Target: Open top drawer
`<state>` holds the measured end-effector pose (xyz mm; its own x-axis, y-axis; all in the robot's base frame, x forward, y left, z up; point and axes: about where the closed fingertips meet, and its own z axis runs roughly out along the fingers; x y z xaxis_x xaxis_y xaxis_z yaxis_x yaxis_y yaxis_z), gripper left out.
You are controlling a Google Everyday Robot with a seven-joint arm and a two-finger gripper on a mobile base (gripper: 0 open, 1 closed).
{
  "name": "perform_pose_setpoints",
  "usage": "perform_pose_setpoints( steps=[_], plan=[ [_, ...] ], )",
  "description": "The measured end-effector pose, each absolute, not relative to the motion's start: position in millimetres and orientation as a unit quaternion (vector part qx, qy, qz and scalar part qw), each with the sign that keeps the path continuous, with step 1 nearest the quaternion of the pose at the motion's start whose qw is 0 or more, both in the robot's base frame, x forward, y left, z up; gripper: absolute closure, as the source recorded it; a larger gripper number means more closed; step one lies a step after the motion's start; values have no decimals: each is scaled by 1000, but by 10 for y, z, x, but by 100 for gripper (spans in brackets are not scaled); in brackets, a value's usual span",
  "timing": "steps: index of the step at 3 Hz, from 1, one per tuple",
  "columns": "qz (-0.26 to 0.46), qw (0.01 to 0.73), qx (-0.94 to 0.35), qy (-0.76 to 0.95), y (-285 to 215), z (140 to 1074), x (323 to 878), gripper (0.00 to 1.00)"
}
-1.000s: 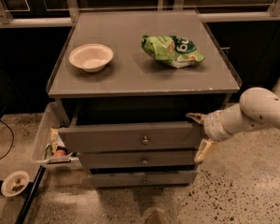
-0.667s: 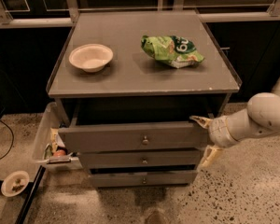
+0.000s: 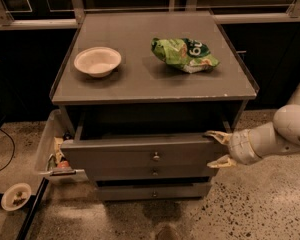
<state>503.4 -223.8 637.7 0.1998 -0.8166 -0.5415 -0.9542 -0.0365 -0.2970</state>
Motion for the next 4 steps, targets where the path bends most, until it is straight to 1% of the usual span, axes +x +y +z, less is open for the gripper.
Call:
perform_pose_setpoints(
  steps=[1, 2, 3, 4],
  plan=[
    [117, 310, -712, 619, -2264, 6413, 4918, 83],
    [118, 313, -714, 615, -2304, 6465, 4800, 100],
    [118, 313, -714, 615, -2304, 6552, 4802, 87],
    [118, 313, -714, 615, -2304, 6626, 4802, 64]
  ],
)
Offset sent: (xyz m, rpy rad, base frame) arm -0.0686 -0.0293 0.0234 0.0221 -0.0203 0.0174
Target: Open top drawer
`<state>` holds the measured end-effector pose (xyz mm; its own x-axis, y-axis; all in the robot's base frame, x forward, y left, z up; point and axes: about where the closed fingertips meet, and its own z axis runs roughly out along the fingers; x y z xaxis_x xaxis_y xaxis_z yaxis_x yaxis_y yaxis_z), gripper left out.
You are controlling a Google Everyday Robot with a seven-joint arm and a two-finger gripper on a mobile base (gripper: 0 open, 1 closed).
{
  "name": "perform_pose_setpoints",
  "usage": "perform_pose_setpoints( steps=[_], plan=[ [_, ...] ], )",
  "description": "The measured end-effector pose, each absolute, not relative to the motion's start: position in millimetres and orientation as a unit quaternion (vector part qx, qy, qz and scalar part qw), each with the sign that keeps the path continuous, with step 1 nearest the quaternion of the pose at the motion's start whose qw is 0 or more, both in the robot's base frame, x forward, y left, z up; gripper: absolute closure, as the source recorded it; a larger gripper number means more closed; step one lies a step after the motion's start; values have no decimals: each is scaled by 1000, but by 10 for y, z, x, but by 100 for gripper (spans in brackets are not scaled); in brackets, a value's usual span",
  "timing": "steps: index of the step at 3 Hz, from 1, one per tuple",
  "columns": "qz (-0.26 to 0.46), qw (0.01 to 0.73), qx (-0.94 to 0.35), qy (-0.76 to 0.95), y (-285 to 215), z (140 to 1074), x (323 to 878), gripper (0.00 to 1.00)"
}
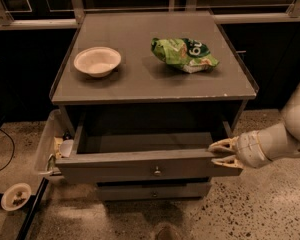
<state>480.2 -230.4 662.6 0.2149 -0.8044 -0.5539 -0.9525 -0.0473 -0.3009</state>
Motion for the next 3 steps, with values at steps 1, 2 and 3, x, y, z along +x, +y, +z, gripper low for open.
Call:
perform_pose_setpoints(
  steps=[1, 2, 3],
  plan=[
    [118, 313, -714, 615, -2304, 6626, 4802, 40],
    [123, 311, -714, 616, -2287, 6637, 4813, 17],
    [134, 305, -713, 617, -2262, 6576, 4824, 0]
  ],
)
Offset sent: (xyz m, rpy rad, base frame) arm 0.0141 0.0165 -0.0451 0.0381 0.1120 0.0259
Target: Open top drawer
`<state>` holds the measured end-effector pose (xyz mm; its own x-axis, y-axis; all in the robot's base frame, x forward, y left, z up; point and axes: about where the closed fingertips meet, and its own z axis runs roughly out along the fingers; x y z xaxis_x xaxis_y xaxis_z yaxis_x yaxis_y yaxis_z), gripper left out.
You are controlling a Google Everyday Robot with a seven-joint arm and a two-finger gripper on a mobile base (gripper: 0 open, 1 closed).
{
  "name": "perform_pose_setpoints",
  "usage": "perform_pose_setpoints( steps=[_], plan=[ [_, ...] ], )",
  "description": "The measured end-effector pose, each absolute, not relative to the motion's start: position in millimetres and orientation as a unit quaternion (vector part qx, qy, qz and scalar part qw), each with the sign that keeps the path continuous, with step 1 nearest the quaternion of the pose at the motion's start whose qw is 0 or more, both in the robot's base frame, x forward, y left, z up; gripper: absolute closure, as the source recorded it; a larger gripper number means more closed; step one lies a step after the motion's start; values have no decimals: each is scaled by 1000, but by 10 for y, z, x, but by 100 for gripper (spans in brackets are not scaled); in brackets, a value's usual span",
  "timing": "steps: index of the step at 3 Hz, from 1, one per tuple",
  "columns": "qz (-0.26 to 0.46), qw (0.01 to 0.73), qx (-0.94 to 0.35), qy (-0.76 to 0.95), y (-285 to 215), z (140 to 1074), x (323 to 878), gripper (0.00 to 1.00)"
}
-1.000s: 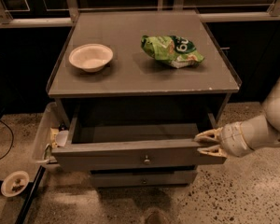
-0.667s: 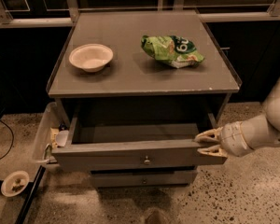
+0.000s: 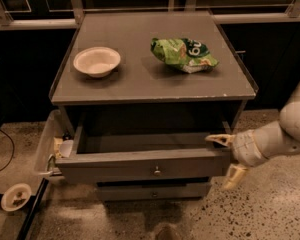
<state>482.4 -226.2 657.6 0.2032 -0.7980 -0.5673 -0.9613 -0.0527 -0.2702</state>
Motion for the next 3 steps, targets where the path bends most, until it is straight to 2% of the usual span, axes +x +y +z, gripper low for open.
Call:
perform_pose_setpoints(
  steps=[2, 3],
  plan=[
    [171, 294, -710, 617, -2146, 6303, 4829, 0],
    [171, 294, -710, 617, -2146, 6302, 4829, 18]
  ],
)
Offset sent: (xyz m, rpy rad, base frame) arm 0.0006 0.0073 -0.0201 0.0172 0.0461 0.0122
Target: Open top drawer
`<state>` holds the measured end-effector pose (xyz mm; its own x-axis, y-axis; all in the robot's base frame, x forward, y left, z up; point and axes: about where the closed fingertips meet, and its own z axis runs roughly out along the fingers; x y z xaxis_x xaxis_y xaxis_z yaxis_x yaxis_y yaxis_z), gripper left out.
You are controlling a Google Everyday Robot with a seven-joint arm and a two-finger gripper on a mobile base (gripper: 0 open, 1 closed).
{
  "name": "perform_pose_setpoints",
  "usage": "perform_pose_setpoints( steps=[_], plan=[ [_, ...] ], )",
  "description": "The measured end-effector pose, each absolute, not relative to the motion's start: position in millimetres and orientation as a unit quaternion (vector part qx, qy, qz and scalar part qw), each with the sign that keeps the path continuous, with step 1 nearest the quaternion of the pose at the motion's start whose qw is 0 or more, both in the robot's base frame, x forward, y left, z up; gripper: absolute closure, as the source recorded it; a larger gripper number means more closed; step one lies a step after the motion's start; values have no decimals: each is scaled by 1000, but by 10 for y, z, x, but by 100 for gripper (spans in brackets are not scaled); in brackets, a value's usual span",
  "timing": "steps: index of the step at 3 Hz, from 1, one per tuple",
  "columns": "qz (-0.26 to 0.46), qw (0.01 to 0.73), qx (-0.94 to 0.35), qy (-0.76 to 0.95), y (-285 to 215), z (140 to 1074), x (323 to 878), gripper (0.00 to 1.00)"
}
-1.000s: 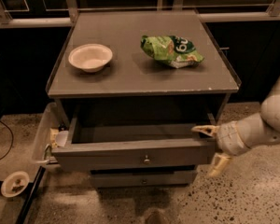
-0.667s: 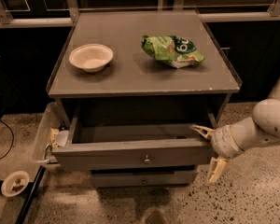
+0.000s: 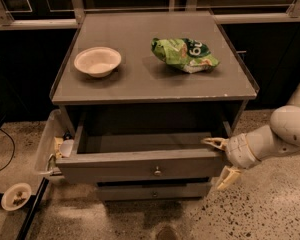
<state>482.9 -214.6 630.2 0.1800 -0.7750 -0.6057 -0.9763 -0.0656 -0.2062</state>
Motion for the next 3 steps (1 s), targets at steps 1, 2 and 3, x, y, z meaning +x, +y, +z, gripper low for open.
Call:
perform_pose_setpoints(
  steps=[1, 2, 3],
  plan=[
    [170, 293, -710, 617, -2143, 6297, 4820, 42],
    [172, 295, -706, 620, -2200, 6303, 4727, 65],
    [169, 298, -705, 622, -2223, 6326, 4626, 89]
  ],
)
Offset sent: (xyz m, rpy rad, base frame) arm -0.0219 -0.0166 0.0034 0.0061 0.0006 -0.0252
